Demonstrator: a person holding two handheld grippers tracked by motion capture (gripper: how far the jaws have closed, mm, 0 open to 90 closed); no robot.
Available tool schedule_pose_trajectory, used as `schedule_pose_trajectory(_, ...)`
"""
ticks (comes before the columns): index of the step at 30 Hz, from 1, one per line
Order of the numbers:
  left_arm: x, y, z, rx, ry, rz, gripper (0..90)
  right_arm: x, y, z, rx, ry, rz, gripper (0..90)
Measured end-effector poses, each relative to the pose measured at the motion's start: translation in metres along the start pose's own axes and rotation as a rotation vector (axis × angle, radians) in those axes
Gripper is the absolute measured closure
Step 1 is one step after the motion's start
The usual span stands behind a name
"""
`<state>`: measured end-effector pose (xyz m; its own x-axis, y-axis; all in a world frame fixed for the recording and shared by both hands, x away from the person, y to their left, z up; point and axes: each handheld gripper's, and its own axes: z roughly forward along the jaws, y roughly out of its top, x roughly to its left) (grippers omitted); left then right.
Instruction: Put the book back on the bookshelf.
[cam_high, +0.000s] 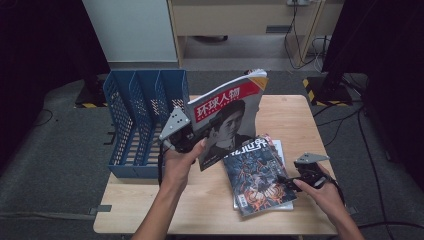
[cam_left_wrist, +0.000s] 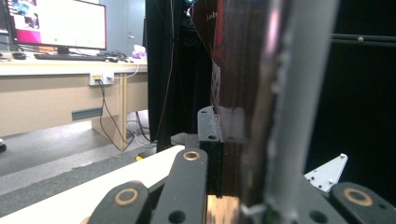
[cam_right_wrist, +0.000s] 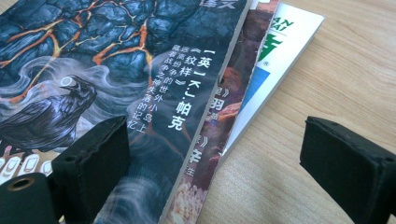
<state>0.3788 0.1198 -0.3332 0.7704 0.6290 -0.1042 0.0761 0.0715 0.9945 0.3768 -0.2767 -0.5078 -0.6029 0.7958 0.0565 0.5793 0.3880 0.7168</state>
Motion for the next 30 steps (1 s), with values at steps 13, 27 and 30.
schedule_pose_trajectory(13,0.016,0.011,-0.021,-0.022,0.050,-0.015,86.6,-0.020,-0.002,-0.014,-0.057,-0.057,0.112,10.1)
schedule_pose_trajectory(27,0.029,0.012,-0.042,-0.021,0.087,-0.010,86.7,-0.041,-0.013,-0.019,-0.033,-0.150,0.170,12.4)
schedule_pose_trajectory(30,0.031,0.013,-0.044,-0.025,0.092,-0.014,86.7,-0.043,-0.015,-0.018,-0.017,-0.164,0.178,12.5)
